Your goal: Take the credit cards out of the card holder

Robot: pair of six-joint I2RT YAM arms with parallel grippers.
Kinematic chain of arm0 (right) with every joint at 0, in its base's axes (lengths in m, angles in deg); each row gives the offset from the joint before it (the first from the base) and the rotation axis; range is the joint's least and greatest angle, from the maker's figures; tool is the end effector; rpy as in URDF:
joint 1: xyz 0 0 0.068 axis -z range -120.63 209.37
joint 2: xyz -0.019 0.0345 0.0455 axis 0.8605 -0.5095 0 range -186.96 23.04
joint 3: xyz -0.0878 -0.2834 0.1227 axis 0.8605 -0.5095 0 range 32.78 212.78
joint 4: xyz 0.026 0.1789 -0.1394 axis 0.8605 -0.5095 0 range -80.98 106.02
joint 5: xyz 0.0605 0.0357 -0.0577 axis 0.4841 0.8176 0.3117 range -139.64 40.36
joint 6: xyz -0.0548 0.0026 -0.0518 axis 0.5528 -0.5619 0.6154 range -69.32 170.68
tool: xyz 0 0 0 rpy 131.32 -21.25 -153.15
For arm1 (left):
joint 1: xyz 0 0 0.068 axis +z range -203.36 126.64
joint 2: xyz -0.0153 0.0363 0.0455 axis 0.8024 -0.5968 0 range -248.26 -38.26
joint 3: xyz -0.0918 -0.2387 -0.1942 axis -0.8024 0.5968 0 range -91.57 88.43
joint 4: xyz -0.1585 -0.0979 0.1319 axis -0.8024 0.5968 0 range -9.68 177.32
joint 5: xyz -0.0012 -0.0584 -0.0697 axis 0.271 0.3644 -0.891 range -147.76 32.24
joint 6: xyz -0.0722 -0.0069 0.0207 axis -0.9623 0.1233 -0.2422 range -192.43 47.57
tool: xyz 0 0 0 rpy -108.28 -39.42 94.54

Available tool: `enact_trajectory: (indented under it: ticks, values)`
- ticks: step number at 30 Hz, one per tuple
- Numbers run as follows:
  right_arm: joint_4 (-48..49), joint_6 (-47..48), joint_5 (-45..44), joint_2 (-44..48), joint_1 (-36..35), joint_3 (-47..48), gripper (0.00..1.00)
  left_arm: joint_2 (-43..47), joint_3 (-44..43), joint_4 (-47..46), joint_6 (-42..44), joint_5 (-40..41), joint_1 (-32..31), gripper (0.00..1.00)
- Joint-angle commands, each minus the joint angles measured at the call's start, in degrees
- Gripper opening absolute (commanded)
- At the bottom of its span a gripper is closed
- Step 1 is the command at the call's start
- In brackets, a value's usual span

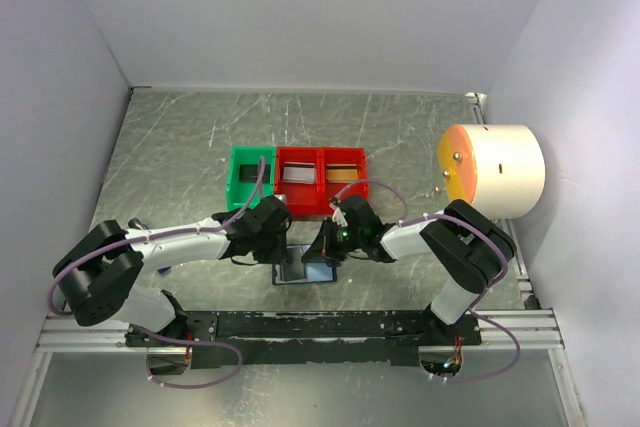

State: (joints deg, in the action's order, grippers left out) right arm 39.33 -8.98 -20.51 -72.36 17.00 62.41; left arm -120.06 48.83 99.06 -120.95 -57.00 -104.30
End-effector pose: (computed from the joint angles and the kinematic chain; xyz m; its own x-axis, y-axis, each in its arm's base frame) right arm 0.1902 0.2154 0.1720 -0.9890 0.1183 -0.0893 -0.0011 0.5964 0.8027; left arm 0.1503 -0.1838 0.2076 -0.9435 -0.0260 -0.3303 0.0990 0.9292 -0.3560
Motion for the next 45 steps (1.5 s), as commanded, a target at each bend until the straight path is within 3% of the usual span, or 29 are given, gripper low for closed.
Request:
enact_trajectory:
  ticks: [1, 14, 30, 36, 45]
  values:
    - [5.68, -2.05, 2.71, 0.24, 2.12, -2.38, 0.0, -3.3, 2.0, 5.0, -0.62, 4.21, -1.25, 0.31]
    - [5.03, -0.93, 3.23, 1.36, 3.46, -3.19, 0.0, -3.39, 1.85, 4.71, 0.28, 4.1, -1.28, 0.22]
    - [1.47, 2.89, 5.32, 3.29, 5.59, -2.95, 0.0, -0.32, 4.13, 3.48, -0.87, 3.89, -1.32, 0.21]
    - [-2.3, 6.36, 6.08, 0.96, 4.17, 0.59, 0.22, 0.24, 5.01, 2.4, -1.3, 3.31, -1.27, 0.21]
    - [2.49, 4.78, 7.39, -2.87, 2.74, 0.47, 0.22, -0.1, 5.05, 1.81, -1.58, 3.03, -1.37, 0.21]
